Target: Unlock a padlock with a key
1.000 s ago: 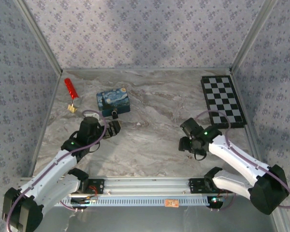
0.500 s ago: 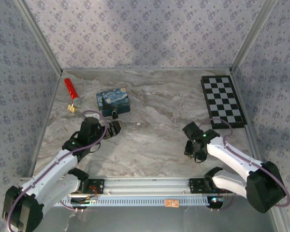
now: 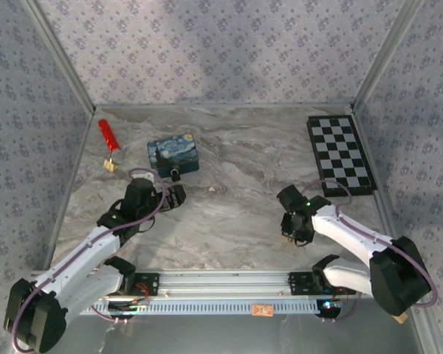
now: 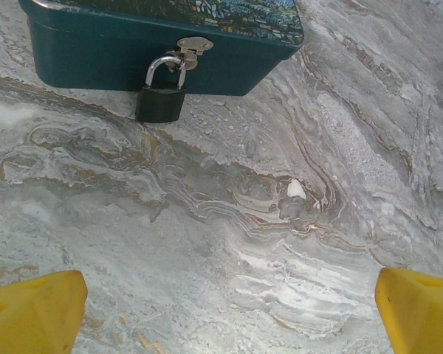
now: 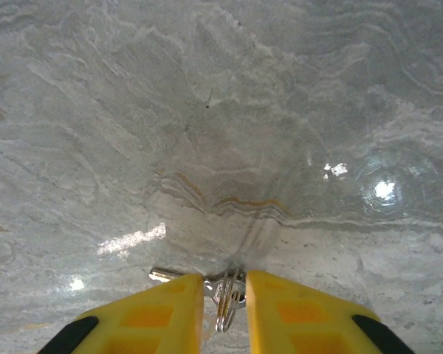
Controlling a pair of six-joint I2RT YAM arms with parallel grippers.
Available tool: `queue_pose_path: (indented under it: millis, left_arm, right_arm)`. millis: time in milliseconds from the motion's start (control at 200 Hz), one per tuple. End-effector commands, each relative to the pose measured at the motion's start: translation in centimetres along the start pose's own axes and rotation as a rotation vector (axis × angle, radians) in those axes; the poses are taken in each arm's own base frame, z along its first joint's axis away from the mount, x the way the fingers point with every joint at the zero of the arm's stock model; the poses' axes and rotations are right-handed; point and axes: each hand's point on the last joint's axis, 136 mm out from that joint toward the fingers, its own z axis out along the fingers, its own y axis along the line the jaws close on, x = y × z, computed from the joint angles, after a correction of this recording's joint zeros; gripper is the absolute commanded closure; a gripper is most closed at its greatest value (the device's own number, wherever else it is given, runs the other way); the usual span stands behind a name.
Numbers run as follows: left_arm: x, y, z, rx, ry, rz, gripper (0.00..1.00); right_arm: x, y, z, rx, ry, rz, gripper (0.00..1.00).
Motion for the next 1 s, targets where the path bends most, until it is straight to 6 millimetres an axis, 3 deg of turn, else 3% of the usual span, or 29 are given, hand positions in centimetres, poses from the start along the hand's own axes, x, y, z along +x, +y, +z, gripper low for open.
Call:
queue_pose_path:
  millis: [0, 685, 785, 995]
  left_arm:
    - [-0.7, -0.7, -0.3, 0.019, -0.024, -0.005, 0.00]
    - [-0.5, -0.4, -0.1, 0.013, -0.022, -0.012, 0.00]
    - [-0.5, -0.8, -0.1, 0.026, -0.019, -0.018, 0.00]
    - [-1.5, -3.0, 0.2, 0.114, -0.028, -0.046, 0.00]
  right_arm:
    - [0.5, -0.1, 0.4, 0.016, 0.022, 0.003, 0.79]
    - [0.6, 0.0, 0.0, 0.010, 0.005, 0.000, 0.93]
    - [-0.1, 1.1, -1.0, -0.055, -0.037, 0.006, 0.95]
    - [-3.8, 5.6, -5.3, -0.304, -0.213, 0.094, 0.95]
